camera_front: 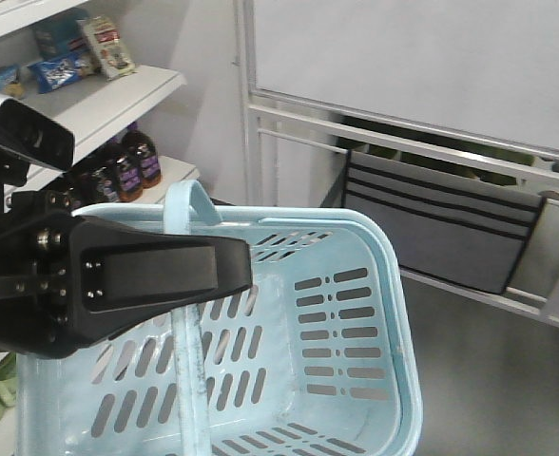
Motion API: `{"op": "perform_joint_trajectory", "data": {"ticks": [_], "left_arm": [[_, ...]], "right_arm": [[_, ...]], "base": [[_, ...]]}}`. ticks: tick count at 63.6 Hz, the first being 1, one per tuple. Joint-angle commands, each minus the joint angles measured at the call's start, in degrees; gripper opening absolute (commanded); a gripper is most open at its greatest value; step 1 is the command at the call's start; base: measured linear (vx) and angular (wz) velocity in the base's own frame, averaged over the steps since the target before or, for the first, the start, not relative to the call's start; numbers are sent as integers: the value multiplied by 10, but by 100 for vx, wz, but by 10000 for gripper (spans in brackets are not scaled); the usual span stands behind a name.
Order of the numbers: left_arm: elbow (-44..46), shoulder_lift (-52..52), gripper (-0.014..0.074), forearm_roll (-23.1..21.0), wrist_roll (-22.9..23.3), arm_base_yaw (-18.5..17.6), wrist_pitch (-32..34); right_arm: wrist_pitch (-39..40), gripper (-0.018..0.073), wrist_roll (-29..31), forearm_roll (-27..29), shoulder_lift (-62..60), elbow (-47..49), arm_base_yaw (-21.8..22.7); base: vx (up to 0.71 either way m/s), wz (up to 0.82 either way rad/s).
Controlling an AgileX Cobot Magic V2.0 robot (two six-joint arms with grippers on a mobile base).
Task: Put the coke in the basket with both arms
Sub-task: 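Drive the base with the held basket to the shelf with the Coca-Cola bottle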
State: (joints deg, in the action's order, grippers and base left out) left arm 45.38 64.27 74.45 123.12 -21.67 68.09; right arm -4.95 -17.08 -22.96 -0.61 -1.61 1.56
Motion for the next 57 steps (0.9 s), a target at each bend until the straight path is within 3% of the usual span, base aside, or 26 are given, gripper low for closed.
{"op": "perform_joint_trajectory", "data": {"ticks": [1,57], "left_arm": [[20,-13,-6,-53,-3,-1,62],[20,-13,-6,-53,-3,-1,62]], "right_arm": [[39,-5,3,-6,-7,-4,1],[39,-5,3,-6,-7,-4,1]], "base": [[15,60],[12,56]]}}
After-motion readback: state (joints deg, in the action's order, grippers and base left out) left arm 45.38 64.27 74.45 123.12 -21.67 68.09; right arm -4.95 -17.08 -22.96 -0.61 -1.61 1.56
